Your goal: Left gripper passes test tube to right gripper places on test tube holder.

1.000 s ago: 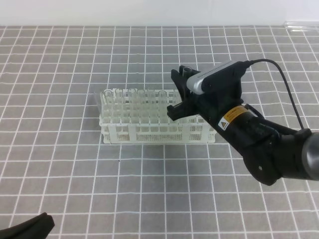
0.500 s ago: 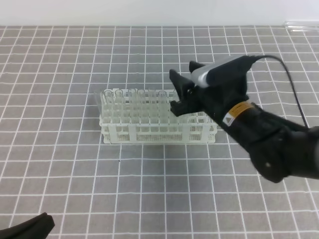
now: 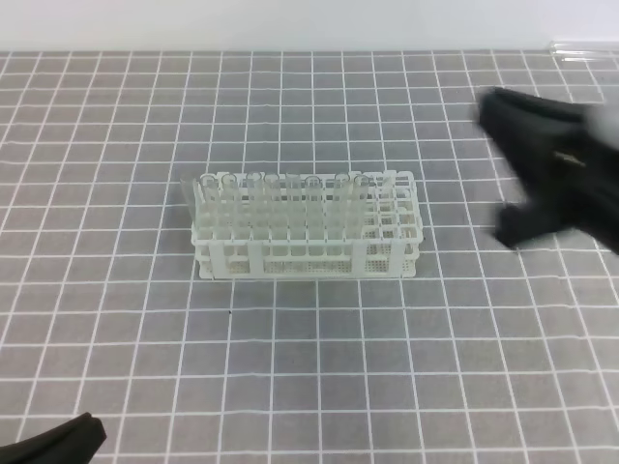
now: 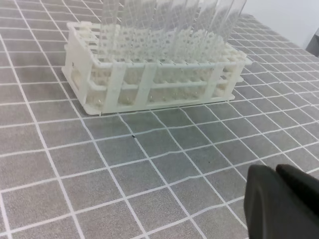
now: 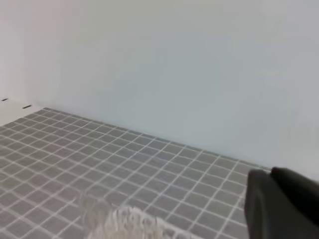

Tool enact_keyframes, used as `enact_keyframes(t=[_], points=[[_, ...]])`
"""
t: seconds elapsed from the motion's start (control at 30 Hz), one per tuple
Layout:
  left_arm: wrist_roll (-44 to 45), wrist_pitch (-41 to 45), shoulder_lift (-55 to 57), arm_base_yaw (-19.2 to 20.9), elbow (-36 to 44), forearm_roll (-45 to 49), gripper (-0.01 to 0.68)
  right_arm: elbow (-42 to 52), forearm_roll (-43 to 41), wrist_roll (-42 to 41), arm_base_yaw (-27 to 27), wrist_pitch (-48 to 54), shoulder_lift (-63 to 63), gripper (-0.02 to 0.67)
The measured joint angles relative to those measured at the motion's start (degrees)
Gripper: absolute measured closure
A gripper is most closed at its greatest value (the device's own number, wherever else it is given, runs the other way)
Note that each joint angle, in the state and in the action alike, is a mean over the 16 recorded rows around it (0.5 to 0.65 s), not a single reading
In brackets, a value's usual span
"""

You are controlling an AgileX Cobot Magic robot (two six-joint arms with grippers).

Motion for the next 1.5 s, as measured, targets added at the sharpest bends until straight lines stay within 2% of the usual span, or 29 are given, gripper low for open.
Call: enact_keyframes(t=[0.13, 0.3, 0.6, 0.73, 0.9, 1.17, 1.33, 1.5], points=[[0.0, 0.0, 0.0, 0.0, 0.1, 0.0, 0.673, 3.0, -0.6, 0.0, 0.0, 9.2, -12.1, 0.650], [0.0, 0.0, 0.0, 0.0, -0.1, 0.0, 0.673, 5.8, -1.2, 0.0, 0.0, 17.9, -24.5, 0.660], [0.0, 0.1, -0.1, 0.0, -0.2, -0.1, 0.673, 9.0, -4.4, 0.2, -1.7, 28.1, -36.9, 0.662], [0.0, 0.5, 0.0, 0.0, -0.1, 0.0, 0.673, 12.5, -5.8, 0.2, -5.8, 29.2, -40.2, 0.662], [0.0, 1.2, 0.0, 0.0, -0.1, 0.0, 0.673, 19.9, -6.4, 0.3, -13.7, 28.2, -46.1, 0.662], [0.0, 2.4, 0.0, 0.0, 0.1, 0.0, 0.673, 33.1, -2.8, 0.3, -26.0, 22.9, -56.9, 0.662], [0.0, 2.7, 0.0, 0.0, 0.0, 0.0, 0.673, 37.9, -0.7, 0.3, -29.1, 22.0, -61.2, 0.662], [0.0, 2.9, 0.0, 0.0, 0.0, 0.0, 0.673, 39.8, 0.8, 0.1, -29.5, 22.6, -62.2, 0.662]])
